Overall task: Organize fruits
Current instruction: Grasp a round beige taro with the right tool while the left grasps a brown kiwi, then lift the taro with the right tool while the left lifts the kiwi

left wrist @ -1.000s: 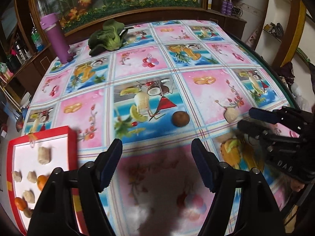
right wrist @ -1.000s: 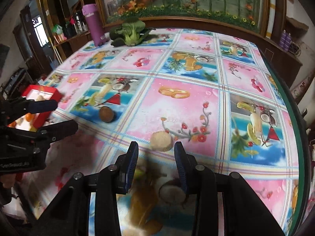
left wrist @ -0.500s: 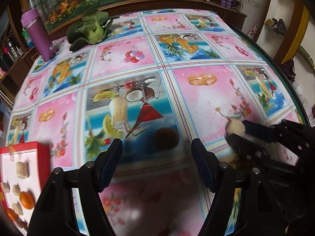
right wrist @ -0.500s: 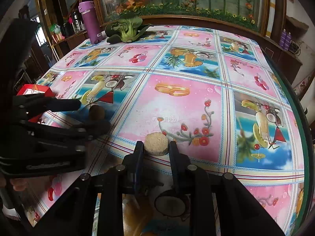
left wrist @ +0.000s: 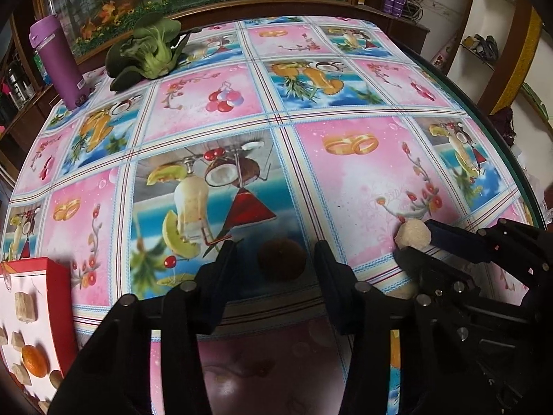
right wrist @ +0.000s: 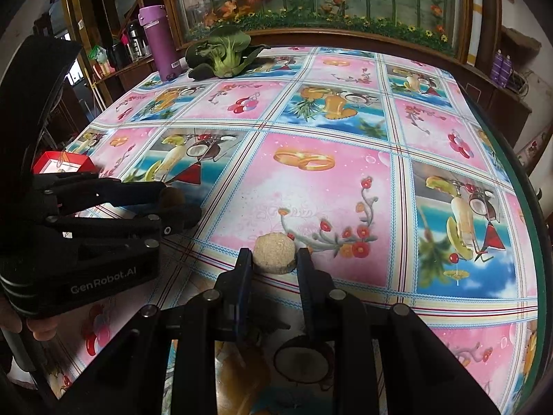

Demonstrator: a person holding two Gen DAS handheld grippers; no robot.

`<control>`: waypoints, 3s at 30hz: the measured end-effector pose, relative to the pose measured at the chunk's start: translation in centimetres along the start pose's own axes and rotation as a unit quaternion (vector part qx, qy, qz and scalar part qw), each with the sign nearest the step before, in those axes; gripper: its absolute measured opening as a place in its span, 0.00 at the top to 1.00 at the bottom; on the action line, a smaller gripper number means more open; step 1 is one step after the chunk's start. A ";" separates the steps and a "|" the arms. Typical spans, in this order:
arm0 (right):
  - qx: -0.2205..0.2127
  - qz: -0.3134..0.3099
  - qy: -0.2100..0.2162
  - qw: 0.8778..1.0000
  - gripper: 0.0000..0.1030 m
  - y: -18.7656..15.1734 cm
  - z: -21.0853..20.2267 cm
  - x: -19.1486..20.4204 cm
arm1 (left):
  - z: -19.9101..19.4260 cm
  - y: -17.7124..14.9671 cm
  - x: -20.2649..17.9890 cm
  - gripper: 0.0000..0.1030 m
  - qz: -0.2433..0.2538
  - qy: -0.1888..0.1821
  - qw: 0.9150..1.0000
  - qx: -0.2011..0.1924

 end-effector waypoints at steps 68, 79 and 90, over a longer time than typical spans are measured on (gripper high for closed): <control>-0.019 0.073 0.035 0.997 0.76 -0.9 -0.4 1.2 | -2.7 -6.9 1.0 0.72 -0.119 0.084 0.989 -0.021; -0.083 0.073 0.010 0.994 0.76 -0.2 -2.7 0.3 | -2.8 -7.0 1.1 0.73 -0.115 0.063 0.991 -0.035; -0.171 0.067 0.003 0.983 0.76 0.6 -5.5 0.0 | -3.0 -6.8 1.0 0.73 -0.082 -0.008 0.996 -0.036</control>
Point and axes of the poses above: each gripper's, at about its wrist camera, not at the fingertips, and z roughly the way its jaws point, x to its left, y to its top, the point moved 8 cm from there along z, roughly the way its jaws point, and after that the axes turned 11 degrees about x, right-handed, at the moved point
